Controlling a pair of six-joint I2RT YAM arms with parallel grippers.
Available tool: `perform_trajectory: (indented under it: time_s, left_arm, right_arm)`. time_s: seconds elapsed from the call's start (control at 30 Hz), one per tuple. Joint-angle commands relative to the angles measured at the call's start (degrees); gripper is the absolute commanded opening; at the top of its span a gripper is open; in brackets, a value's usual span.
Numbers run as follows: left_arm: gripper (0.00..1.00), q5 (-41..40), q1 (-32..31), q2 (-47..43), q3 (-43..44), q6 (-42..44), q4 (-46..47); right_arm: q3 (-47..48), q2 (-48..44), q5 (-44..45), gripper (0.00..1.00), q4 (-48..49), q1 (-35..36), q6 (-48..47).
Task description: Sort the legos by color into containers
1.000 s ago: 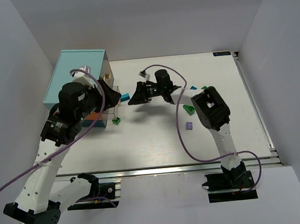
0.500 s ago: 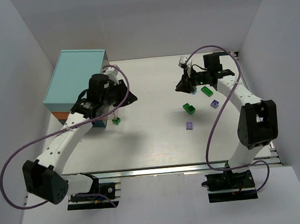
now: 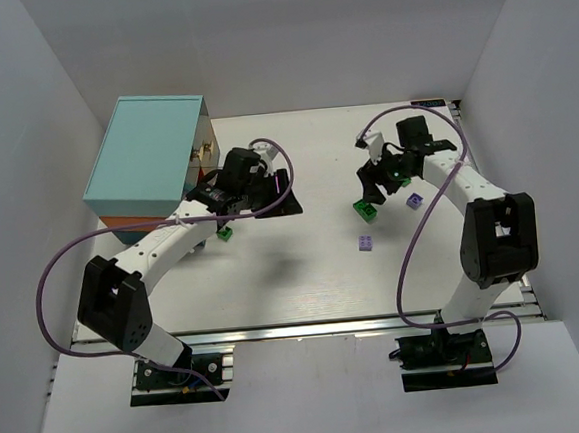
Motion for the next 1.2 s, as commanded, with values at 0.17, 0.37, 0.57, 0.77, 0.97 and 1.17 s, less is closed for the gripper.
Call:
perform_trajectory:
  time_s: [0.17, 0.37, 0.57, 0.77, 0.97, 1.17]
  left_arm:
    - [0.64, -2.8, -2.4, -0.4, 0.4, -0.2, 1.6]
    - [0.65, -4.5, -3.0, -1.6, -0.7, -1.1, 2.3]
    - [0.65, -5.3, -3.0, -3.5, -2.8, -1.9, 3.0]
    - [0.66, -5.8, -3.0, -4.4, -3.6, -2.2, 3.0]
    - [0.65, -6.5, -3.0, -5.1, -4.0, -2.3, 3.2]
    - [0.69, -3.9, -2.5, -5.6, -5.2, -5.3, 8.4]
  right_arm:
    - [-1.2, 3.0, 12.5, 0.74, 1.3, 1.8, 2.9]
    - [1.0, 6.6, 12.4, 0.74, -0.3, 3.0, 4.8]
    - [1.4, 8.6, 12.0, 0.74, -0.4, 4.3, 5.5]
    - [1.1, 9.9, 13.7, 0.63, 1.1, 5.2, 6.4]
    - [1.6, 8.9, 14.7, 0.24, 0.9, 5.2, 5.3]
    - [4.9, 5.1, 2.5, 0.0, -3.1, 4.3, 1.2]
